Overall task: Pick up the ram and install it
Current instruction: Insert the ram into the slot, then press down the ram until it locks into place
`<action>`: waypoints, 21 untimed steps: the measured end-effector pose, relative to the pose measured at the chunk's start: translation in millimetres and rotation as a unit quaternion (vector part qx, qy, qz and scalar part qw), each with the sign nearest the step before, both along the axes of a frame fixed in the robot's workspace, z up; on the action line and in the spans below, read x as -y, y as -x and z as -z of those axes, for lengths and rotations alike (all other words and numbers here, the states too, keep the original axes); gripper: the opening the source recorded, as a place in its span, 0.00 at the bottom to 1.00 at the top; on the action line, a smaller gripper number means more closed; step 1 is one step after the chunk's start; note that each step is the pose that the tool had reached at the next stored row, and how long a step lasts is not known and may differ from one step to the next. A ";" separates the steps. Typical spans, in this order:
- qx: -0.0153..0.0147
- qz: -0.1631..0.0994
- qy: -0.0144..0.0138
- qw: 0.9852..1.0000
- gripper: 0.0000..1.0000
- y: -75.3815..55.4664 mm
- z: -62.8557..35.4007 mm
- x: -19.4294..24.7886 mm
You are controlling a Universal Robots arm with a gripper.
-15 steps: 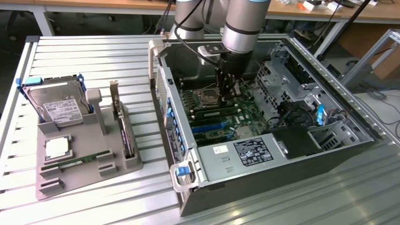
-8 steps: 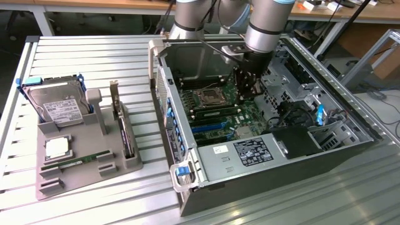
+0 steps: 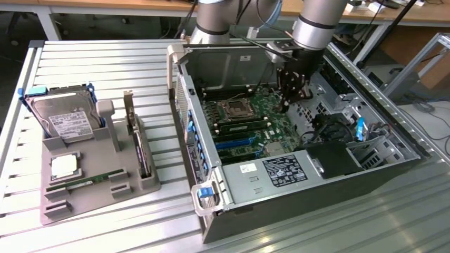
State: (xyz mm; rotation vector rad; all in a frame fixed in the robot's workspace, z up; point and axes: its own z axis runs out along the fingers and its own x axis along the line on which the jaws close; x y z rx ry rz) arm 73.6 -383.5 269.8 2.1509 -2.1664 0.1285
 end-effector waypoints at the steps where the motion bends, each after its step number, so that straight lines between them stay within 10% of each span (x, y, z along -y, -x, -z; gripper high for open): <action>1: 0.000 0.000 0.000 1.000 0.11 0.0 -9.7 0.0; 10: 0.000 0.000 0.000 1.000 0.11 1.4 -17.4 0.0; 21: 0.000 0.000 0.000 1.000 0.11 29.4 9.9 0.0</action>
